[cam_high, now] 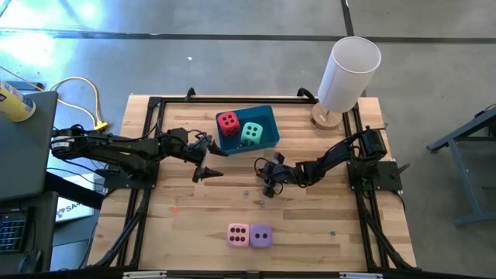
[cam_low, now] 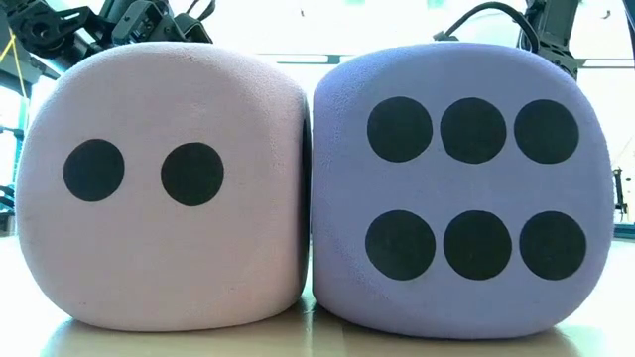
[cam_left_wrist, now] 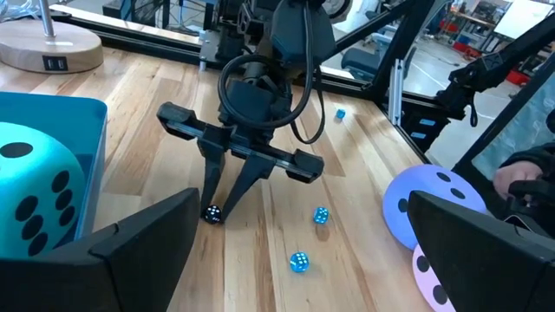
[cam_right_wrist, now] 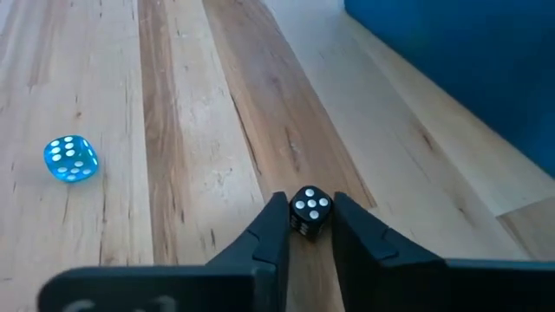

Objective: Pick & Place Dice
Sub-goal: Put the small black dice into the blue bin

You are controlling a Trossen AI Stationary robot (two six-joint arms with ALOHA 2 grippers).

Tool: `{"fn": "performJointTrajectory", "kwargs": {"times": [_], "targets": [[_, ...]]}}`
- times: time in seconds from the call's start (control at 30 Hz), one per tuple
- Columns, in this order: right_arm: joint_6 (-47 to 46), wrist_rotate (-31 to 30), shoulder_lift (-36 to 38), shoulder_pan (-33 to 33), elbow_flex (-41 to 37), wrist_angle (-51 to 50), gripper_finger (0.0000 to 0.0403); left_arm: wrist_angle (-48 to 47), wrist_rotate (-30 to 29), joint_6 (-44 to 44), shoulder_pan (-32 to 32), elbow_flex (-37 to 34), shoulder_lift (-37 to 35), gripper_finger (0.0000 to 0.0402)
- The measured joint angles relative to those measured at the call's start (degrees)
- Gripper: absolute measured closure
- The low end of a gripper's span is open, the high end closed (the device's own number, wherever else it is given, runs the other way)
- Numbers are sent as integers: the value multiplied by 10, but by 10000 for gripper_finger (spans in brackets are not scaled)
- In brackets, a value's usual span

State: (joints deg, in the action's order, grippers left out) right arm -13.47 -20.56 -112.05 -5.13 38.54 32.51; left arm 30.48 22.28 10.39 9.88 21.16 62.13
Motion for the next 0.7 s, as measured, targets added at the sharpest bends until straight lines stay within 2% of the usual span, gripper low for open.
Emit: {"fn": "performJointTrajectory", "kwargs": {"times": [0.27, 0.5, 0.7], "targets": [[1, -14, 32, -5, -2, -22, 350, 0, 0, 2, 0, 0, 0, 2], [5, -98, 163, -4, -2, -152, 352, 0, 0, 2, 0, 0, 0, 2], [32, -115, 261, 18, -1, -181, 352, 1, 0, 2, 0, 0, 0, 2]]}}
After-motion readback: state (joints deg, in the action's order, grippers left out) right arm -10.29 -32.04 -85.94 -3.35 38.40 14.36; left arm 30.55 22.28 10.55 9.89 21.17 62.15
